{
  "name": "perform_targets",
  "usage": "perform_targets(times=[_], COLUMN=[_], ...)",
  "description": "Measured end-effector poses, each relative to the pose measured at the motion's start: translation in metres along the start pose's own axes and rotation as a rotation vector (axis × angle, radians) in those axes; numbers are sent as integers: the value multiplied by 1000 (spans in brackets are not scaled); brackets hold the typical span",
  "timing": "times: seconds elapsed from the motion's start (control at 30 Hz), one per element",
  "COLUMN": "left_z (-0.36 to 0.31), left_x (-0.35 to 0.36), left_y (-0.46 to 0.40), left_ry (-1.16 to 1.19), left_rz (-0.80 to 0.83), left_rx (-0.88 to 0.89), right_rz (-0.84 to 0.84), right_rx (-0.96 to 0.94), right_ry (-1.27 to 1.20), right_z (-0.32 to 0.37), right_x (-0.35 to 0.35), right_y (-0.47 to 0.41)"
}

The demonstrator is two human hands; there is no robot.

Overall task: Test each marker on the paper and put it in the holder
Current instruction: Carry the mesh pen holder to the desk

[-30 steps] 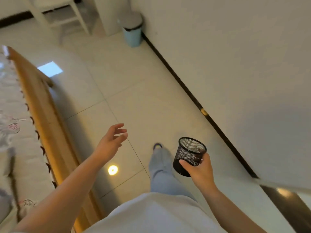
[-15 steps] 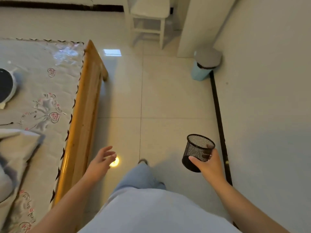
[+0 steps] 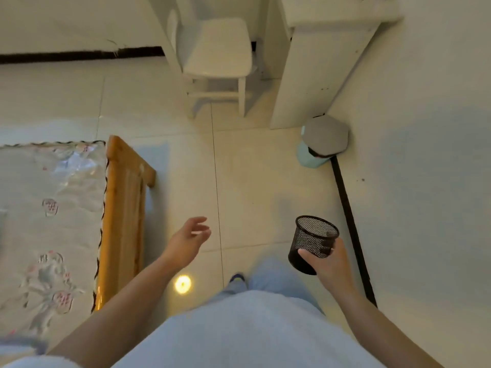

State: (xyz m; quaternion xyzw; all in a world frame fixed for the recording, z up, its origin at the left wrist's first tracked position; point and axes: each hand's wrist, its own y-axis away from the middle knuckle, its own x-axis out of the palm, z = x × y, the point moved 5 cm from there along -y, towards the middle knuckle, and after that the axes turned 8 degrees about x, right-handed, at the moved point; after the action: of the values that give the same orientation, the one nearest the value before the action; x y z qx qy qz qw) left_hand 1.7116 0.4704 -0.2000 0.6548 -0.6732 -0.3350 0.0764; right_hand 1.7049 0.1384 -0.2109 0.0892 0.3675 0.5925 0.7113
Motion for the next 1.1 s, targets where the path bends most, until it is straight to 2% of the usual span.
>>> perform_targets(times=[0.1, 0.23, 0.37, 0.5, 0.63, 0.77, 0.9, 1.1], left_z=[-54, -92, -108, -121, -128, -141, -176, -276], left_x=[-19, -45, -78, -118, -153, -179, -213, -260], left_y=[-68, -155, -213, -255, -294, -358, -447, -585], left_ry=[-6, -27, 74, 166, 255, 297, 251, 61], left_rz=[33, 13, -95, -193, -288, -325, -252, -70], left_rx=[63, 71, -79, -158, -217, -253, -226, -95], right_rz=[-31, -9, 98, 182, 211, 224, 170, 15], right_rx=[25, 33, 24, -87, -163, -133, -109, -47], right_ry=[-18, -12, 54, 199, 202, 203, 152, 27], right_z=[39, 92, 171, 271, 357, 409, 449, 506], right_x=[11, 33, 53, 76, 107, 140, 159, 169], right_y=[-49, -137, -225, -298, -352, -411, -457, -512])
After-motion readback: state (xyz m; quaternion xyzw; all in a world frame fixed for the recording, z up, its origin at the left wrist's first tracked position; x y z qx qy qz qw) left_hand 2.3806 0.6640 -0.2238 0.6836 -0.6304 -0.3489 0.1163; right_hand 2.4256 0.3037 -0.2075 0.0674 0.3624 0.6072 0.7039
